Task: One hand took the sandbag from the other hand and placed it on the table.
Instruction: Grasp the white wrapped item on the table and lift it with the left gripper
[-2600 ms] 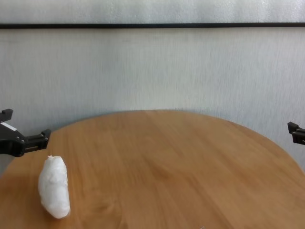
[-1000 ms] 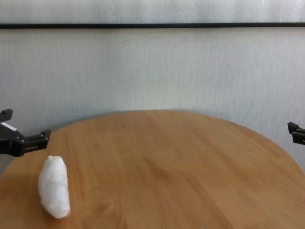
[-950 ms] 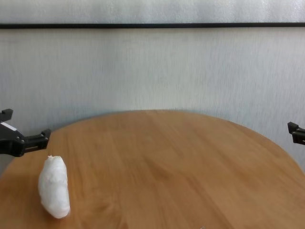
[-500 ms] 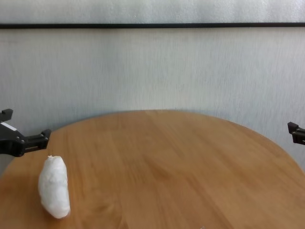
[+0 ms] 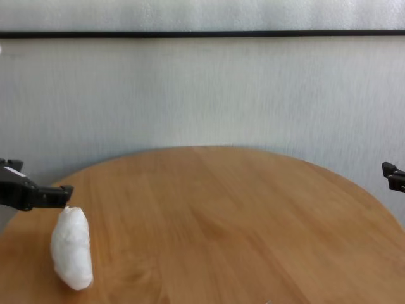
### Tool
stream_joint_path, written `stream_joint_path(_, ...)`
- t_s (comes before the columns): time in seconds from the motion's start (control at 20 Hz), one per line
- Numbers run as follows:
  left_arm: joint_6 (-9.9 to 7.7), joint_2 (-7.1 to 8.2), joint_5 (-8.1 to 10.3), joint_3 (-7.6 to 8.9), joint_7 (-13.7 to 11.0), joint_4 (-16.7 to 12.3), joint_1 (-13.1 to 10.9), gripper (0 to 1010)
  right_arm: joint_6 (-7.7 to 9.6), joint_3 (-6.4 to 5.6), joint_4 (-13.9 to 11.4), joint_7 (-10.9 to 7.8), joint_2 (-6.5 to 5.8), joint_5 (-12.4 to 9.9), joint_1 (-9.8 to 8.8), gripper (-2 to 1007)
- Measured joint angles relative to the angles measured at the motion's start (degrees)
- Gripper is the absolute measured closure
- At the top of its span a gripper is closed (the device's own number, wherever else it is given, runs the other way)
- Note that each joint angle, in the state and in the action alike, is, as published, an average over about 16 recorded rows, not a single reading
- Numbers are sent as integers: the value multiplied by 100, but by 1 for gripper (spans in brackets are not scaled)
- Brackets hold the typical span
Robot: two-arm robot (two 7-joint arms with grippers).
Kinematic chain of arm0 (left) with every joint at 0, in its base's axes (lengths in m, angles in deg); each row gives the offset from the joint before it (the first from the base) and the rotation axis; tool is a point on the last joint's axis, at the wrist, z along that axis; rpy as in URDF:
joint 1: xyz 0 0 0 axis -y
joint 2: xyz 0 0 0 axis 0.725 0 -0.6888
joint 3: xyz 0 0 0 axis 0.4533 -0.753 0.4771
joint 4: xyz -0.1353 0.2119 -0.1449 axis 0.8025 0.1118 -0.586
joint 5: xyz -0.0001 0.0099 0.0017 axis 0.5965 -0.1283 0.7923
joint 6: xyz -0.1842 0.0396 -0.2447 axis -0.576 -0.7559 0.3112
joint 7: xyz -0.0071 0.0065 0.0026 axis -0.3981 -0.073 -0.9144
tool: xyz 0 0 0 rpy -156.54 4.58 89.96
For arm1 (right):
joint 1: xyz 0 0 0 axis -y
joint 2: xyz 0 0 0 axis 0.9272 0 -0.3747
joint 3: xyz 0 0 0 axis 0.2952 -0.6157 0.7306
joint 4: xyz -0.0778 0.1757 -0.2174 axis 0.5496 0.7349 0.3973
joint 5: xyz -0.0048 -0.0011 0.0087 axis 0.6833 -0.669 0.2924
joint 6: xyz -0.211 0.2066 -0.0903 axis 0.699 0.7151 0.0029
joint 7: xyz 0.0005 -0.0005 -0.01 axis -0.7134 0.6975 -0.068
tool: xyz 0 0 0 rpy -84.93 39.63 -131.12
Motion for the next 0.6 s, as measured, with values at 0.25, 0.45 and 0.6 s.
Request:
stream_joint_path(0.25,-1420,-70,462,175,-9,-495,-23,10,0,0,0,0,0,0,0,2)
stream_joint_path(0.45,-2268,-286,719,297,140,-700,14,10,0,0,0,0,0,0,0,2)
stream_joint_path(0.6,-2784,-502,831,365,331,-775,67,10,0,0,0,0,0,0,0,2)
